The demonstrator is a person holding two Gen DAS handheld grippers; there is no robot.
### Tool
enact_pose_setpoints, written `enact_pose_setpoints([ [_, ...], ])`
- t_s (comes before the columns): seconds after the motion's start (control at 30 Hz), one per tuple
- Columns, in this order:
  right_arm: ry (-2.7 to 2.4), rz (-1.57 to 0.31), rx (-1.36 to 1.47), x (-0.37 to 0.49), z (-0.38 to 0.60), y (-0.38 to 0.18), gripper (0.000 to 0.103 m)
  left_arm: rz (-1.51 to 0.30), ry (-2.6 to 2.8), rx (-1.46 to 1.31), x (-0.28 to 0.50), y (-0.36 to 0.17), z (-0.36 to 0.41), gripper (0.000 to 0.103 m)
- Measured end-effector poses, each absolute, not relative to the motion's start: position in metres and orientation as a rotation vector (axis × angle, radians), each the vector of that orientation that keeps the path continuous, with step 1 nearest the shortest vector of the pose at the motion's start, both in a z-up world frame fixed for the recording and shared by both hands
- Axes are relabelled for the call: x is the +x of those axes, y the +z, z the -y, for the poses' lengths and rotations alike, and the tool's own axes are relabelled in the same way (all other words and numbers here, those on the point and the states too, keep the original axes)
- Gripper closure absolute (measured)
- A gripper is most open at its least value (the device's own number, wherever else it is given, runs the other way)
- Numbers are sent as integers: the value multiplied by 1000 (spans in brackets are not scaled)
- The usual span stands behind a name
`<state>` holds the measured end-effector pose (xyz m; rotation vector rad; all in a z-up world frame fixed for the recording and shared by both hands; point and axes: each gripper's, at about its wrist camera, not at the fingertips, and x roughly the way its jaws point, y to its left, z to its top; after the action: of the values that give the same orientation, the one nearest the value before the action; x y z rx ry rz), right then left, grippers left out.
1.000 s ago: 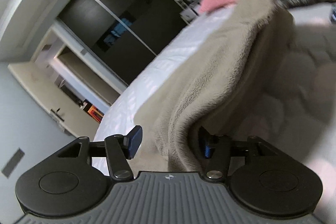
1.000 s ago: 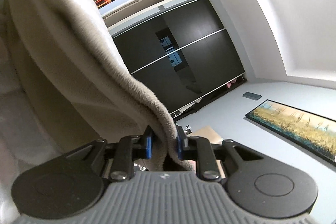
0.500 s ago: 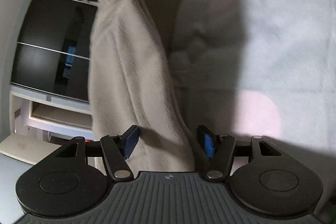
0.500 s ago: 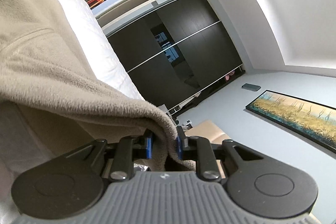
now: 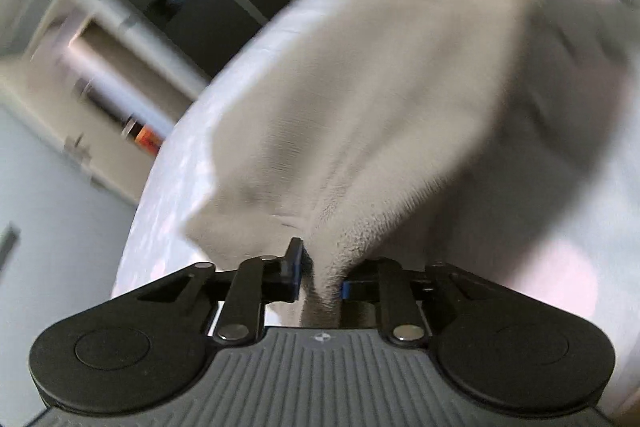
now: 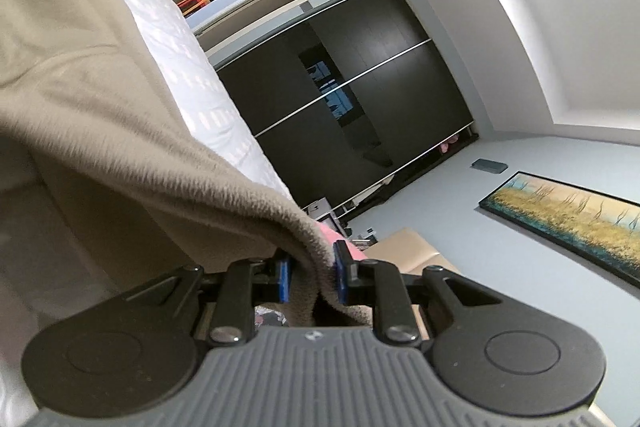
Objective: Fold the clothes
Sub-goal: 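Open both grippers to release the hem onto the folded hoodie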
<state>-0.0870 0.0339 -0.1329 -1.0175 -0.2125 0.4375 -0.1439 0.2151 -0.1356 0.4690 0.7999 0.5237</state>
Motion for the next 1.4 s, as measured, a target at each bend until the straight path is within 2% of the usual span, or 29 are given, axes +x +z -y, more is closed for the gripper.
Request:
enact_pose_setpoints([
  [0.13, 458, 209, -1022, -94, -25, -130, 81, -642, 603, 324, -159, -75, -237, 89],
  [0.23, 474, 209, -1000, -93, -23, -114, 81, -564, 604, 335, -165, -39, -246, 89],
  [0.4, 517, 203, -964, -75, -28, -70, 81, -517, 560, 355, -137, 1, -268, 90],
  [0.57, 579, 169, -976, -33, -55, -32, 81, -553, 517, 304, -92, 25, -317, 91],
  [0.8, 620, 58, -1001, 56, -123, -21, 81, -671, 491, 295, -18, 15, -375, 91],
  [1.1, 646, -169, -1020, 165, -210, -80, 81, -839, 454, 201, 77, -50, -445, 91],
  [1.2, 673, -246, -1016, 187, -224, -104, 81, -870, 435, 170, 92, -69, -460, 86],
  [1.3, 675, -283, -988, 203, -229, -112, 65, -835, 413, 97, 92, -68, -475, 78],
  [1.33, 673, -288, -962, 208, -228, -111, 58, -824, 405, 72, 92, -67, -480, 73],
  [1.37, 670, -293, -936, 212, -227, -109, 56, -805, 399, 52, 87, -63, -485, 68],
  [1.4, 675, -315, -890, 218, -222, -105, 55, -784, 394, 33, 81, -56, -489, 53],
])
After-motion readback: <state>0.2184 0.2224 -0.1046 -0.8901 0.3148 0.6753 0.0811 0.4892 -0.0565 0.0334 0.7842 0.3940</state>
